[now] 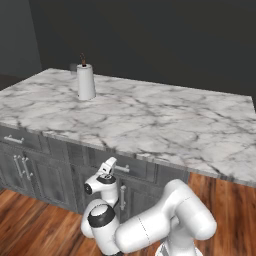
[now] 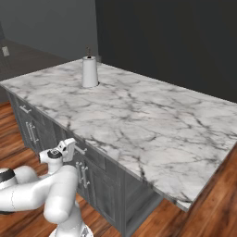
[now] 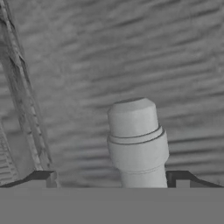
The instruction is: Take a straw from the drawer in front and place it inside the glass cup on the dining counter.
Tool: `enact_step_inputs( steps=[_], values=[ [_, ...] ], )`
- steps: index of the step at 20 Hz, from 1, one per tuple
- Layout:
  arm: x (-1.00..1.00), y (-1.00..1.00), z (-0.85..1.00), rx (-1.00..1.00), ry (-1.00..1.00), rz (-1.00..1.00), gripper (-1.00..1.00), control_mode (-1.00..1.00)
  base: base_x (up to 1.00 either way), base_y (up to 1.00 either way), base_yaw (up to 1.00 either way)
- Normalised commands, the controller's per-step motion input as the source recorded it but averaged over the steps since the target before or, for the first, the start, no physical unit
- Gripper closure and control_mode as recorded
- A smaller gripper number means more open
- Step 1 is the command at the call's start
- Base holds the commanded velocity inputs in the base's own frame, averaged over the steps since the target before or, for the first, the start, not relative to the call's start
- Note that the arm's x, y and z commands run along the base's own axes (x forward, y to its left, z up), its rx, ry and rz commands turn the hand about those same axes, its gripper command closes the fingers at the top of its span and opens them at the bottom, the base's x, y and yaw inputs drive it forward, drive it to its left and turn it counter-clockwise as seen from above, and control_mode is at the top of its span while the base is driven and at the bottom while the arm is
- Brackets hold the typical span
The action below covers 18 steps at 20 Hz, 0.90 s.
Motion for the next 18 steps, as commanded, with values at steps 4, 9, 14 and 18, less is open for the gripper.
enact_step_inputs(
  steps=[4,9,14,18],
  values=[
    [0.07,0.0,-0.4,-0.05,-0.03,0.0,1.0,-1.0,0.0,0.0,0.0],
    [0.03,0.0,-0.35,-0.04,-0.03,0.0,1.0,-1.0,0.0,0.0,0.0],
    [-0.02,0.0,-0.24,-0.03,-0.08,0.0,1.0,-1.0,0.0,0.0,0.0],
    [-0.27,0.0,-0.19,-0.02,-0.1,0.0,1.0,-1.0,0.0,0.0,0.0]
  ],
)
